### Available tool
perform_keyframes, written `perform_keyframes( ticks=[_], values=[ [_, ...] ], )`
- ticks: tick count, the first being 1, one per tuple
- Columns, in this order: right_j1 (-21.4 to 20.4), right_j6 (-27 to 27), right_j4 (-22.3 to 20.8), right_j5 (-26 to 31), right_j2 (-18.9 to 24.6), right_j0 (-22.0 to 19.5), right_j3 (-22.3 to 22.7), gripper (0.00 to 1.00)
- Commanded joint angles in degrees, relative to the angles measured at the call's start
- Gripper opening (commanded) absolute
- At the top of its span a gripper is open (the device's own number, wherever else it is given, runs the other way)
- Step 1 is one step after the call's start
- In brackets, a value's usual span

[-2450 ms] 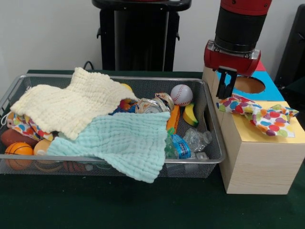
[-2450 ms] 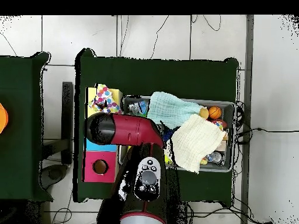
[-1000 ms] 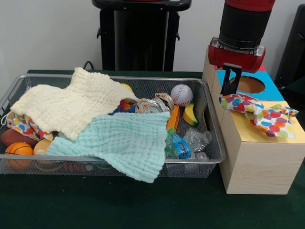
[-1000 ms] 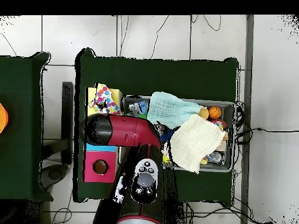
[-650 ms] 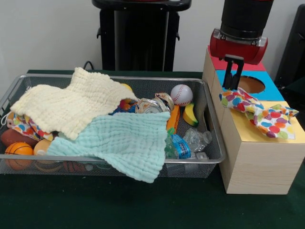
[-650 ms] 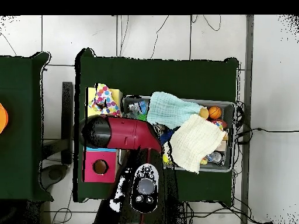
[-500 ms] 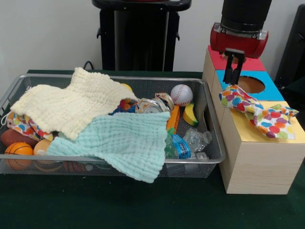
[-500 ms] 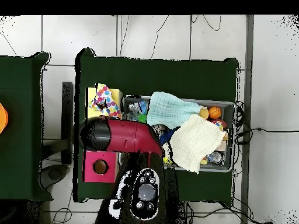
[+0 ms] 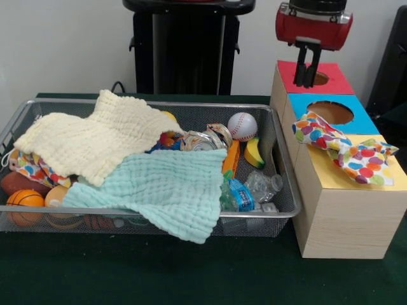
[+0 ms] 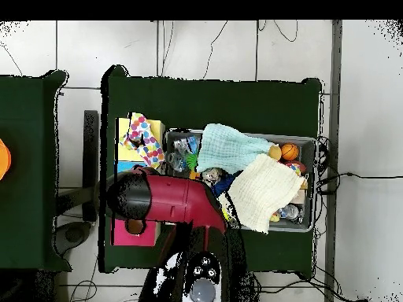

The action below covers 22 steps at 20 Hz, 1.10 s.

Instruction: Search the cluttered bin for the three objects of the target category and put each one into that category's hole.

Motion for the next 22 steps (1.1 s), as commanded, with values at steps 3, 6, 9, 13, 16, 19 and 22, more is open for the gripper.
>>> perform_keyframes(
  ticks=[3, 6, 9, 13, 16, 19, 22],
  values=[
    [-4.25, 0.39, -3.82, 2.31, 1.30, -3.54, 9.20, 0.00],
    [-3.90, 1.25, -4.07, 0.52, 1.36, -3.81, 9.25, 0.00],
    [-4.13, 0.97, -4.62, 0.12, 1.42, -3.99, 8.86, 0.00],
    [-5.89, -0.01, -4.85, 4.10, 0.94, -4.38, 6.84, 0.00],
    [-6.77, -0.66, -5.28, 6.98, 0.79, -5.28, 4.08, 0.00],
    [-6.36, -0.06, -5.70, 6.55, 1.17, -5.81, 3.04, 0.00],
    [-6.29, 1.27, -5.61, 6.89, 1.46, -5.65, 2.65, 1.00]
  ],
)
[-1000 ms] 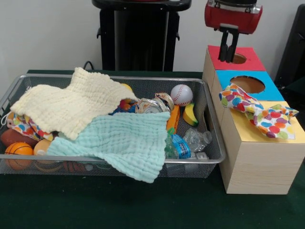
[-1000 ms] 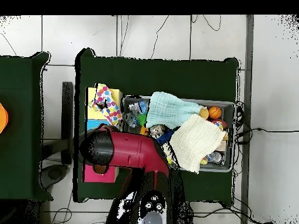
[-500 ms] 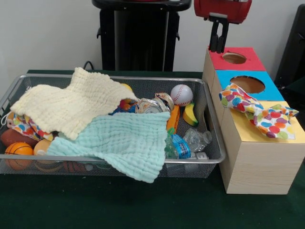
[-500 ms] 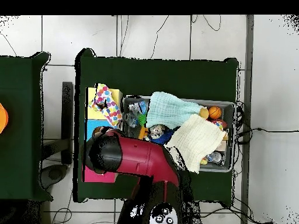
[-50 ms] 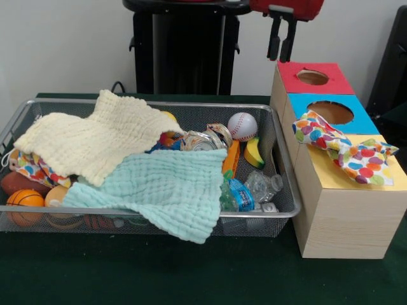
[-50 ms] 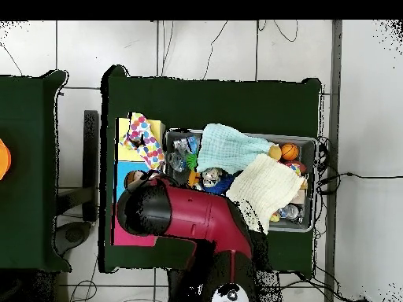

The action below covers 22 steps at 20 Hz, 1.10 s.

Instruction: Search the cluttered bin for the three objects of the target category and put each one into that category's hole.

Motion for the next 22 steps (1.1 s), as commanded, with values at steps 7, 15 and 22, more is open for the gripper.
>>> perform_keyframes(
  ticks=[7, 15, 22],
  values=[
    [0.42, 1.74, -2.25, 5.63, 2.64, -2.73, -3.04, 1.00],
    [4.61, 2.60, -2.29, 4.25, 3.68, -2.48, -8.48, 1.00],
    [11.13, 4.80, -2.05, 3.23, 3.92, -0.59, -14.50, 1.00]
  ],
)
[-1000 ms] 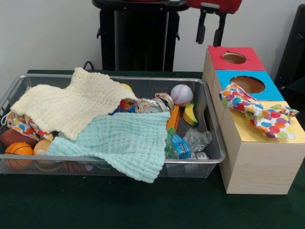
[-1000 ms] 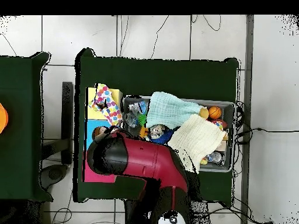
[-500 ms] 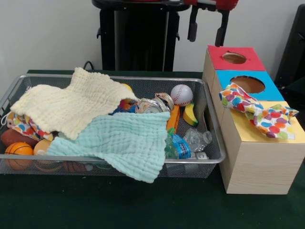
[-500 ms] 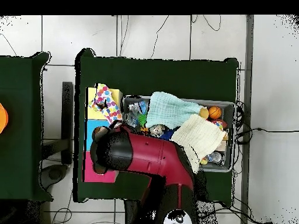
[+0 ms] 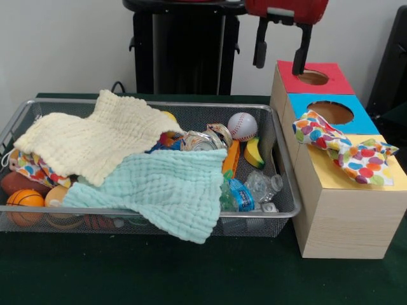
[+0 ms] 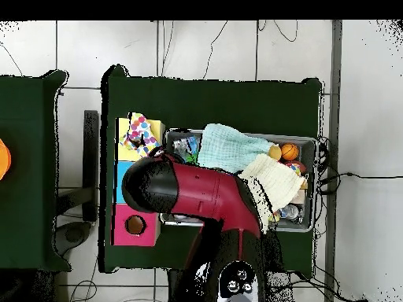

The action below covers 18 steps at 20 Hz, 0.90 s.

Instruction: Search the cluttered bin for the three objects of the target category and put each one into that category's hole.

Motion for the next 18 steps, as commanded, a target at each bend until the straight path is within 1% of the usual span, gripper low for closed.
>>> perform_keyframes(
  ticks=[1, 2, 3, 4, 6, 7, 8, 9, 11, 12, 14, 17, 18],
  values=[
    [8.14, 4.74, -2.01, 2.78, 3.78, 0.58, -6.91, 1.00],
    [9.20, 2.02, -2.85, 4.99, 4.82, -0.03, -8.23, 1.00],
    [9.74, 1.23, -2.94, 4.78, 5.32, -0.16, -8.44, 1.00],
    [10.43, -1.65, -3.50, 6.11, 6.84, -0.84, -8.73, 1.00],
    [11.45, -7.48, -4.82, 5.81, 10.18, -2.23, -8.33, 1.00],
    [11.76, -9.92, -6.28, 5.94, 10.77, -2.33, -8.82, 1.00],
    [12.09, -15.15, -9.13, 6.66, 12.28, -2.70, -9.91, 1.00],
    [11.98, -17.93, -10.43, 6.84, 13.67, -3.31, -10.08, 1.00],
    [11.51, -24.51, -13.83, 7.81, 17.17, -4.80, -10.54, 1.00],
    [11.21, -26.55, -14.01, 8.01, 19.93, -6.33, -9.47, 1.00],
    [10.74, -28.57, -15.02, 8.22, 23.62, -8.51, -8.04, 1.00],
    [10.01, -29.37, -16.97, 7.37, 27.38, -10.91, -5.37, 1.00],
    [10.00, -29.71, -17.72, 7.45, 28.39, -11.35, -5.09, 1.00]
  ],
)
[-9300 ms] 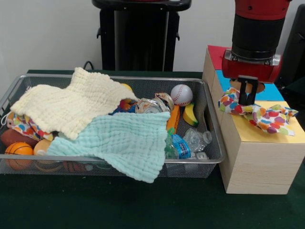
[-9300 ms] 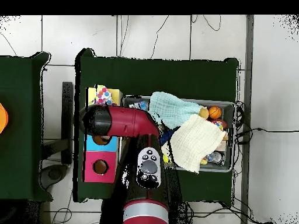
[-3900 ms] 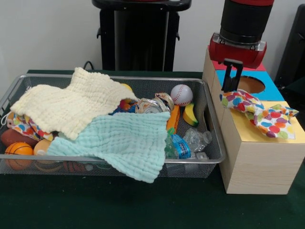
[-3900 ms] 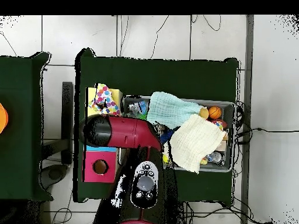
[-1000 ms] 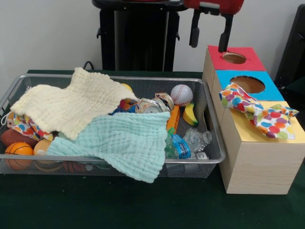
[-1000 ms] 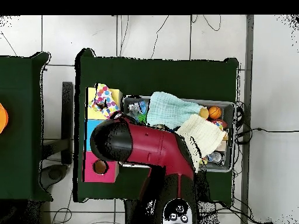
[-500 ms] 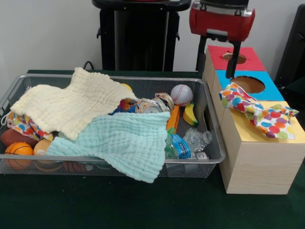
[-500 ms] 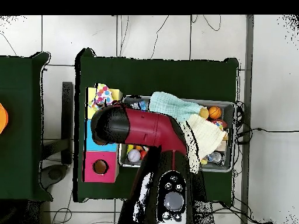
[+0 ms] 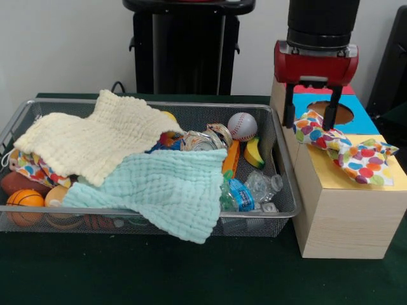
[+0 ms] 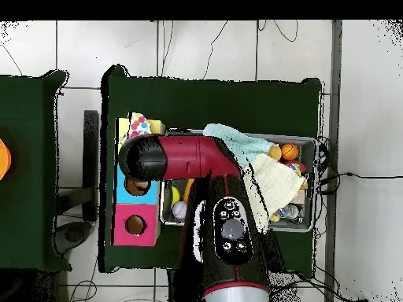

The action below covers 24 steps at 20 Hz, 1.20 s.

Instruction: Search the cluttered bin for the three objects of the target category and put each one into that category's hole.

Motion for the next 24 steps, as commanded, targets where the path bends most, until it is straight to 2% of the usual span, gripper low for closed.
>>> perform_keyframes(
  ticks=[1, 13, 17, 20, 24],
  values=[
    [1.49, -23.77, -6.62, 6.52, 14.88, -5.65, 3.37, 1.00],
    [-1.14, -28.10, -9.23, 8.25, 25.09, -13.47, 9.50, 1.00],
    [0.49, -26.75, -12.22, 5.86, 25.88, -13.73, 10.02, 1.00],
    [3.30, -26.23, -15.56, 3.46, 25.93, -13.41, 9.41, 1.00],
    [4.63, -25.51, -18.07, 3.02, 26.53, -13.86, 9.15, 1.00]
  ],
)
